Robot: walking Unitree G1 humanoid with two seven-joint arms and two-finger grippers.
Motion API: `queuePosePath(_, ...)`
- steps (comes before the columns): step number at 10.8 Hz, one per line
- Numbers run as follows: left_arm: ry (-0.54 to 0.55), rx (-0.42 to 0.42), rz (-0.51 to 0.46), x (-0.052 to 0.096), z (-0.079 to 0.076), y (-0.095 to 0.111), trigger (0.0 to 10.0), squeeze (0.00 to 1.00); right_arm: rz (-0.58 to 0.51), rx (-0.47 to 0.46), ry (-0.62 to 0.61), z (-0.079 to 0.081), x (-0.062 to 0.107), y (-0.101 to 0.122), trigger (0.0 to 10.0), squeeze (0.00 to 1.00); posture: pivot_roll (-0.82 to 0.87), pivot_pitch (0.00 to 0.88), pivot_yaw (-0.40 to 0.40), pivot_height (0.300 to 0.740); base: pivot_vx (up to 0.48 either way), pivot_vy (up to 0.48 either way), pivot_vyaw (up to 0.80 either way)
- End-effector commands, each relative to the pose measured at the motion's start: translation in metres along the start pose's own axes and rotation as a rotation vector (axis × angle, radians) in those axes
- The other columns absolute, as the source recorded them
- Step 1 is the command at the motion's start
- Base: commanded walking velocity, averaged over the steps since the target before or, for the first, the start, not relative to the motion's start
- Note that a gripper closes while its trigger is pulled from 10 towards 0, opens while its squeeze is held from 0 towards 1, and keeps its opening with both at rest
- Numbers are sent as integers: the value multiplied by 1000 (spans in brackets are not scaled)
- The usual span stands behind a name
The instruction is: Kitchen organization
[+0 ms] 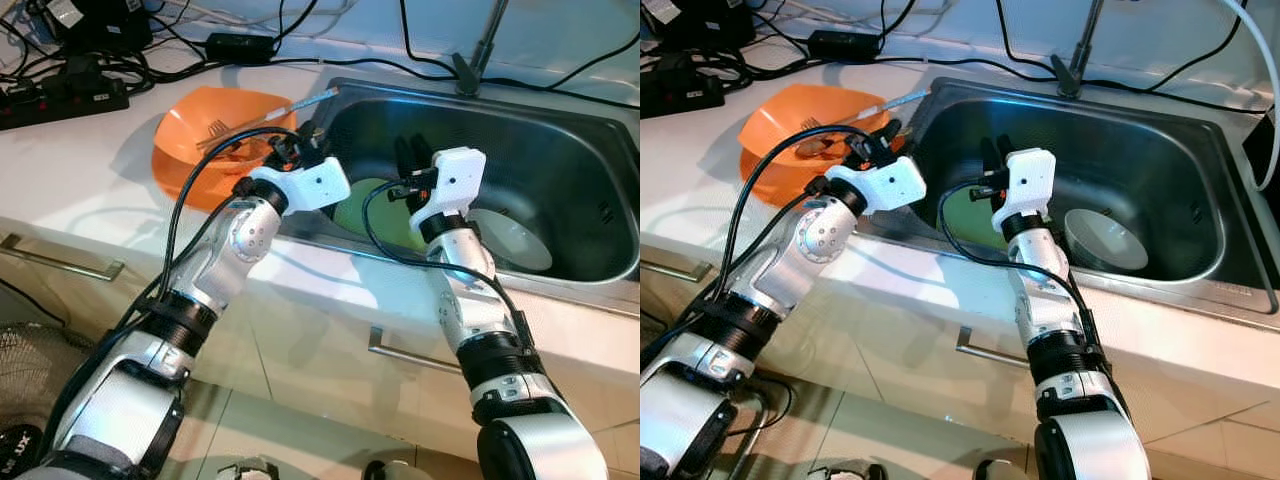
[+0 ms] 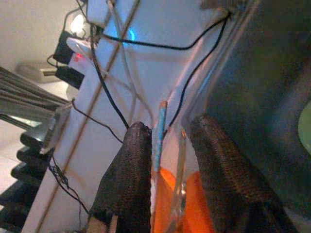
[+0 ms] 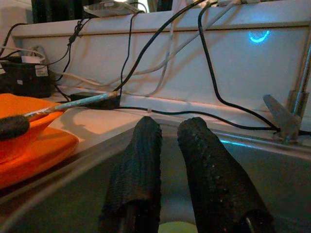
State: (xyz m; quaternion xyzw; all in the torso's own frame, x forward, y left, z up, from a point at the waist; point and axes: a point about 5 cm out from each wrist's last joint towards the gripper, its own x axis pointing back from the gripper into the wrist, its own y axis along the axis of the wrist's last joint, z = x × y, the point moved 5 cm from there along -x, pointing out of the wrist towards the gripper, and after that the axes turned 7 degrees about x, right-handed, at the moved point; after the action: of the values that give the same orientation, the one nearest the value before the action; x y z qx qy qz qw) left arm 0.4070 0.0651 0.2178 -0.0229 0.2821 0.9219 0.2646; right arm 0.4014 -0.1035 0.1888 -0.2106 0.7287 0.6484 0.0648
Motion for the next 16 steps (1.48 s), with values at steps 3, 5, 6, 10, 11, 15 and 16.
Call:
queuePosePath(3,-76,-39,28,4,-13,-6,10000,0,69,-30,-20,-2,12,-21,10000,0,116,78,19,740,0,0,0)
queuePosePath(5,-76,-82,84,0,-10,-16,10000,0,68,-32,-18,-1,12,-21,10000,0,110,76,19,740,0,0,0)
queuePosePath(6,-69,-82,90,-2,-8,-17,10000,0,67,-32,-19,-1,12,-21,10000,0,111,74,19,740,0,0,0)
queuePosePath(10,-6,-106,129,-7,8,-22,10000,0,67,-33,-22,-2,11,-21,10000,0,113,76,20,740,0,0,0)
queuePosePath(11,-3,-107,137,-7,8,-22,10000,0,68,-33,-22,-2,11,-21,10000,0,113,76,20,740,0,0,0)
queuePosePath(15,-1,-104,157,-6,8,-26,0,0,68,-34,-24,-2,11,-21,10000,0,113,76,20,740,0,0,0)
queuePosePath(16,-6,-105,160,-6,8,-26,0,0,69,-33,-25,-2,11,-21,10000,0,115,76,19,740,0,0,0)
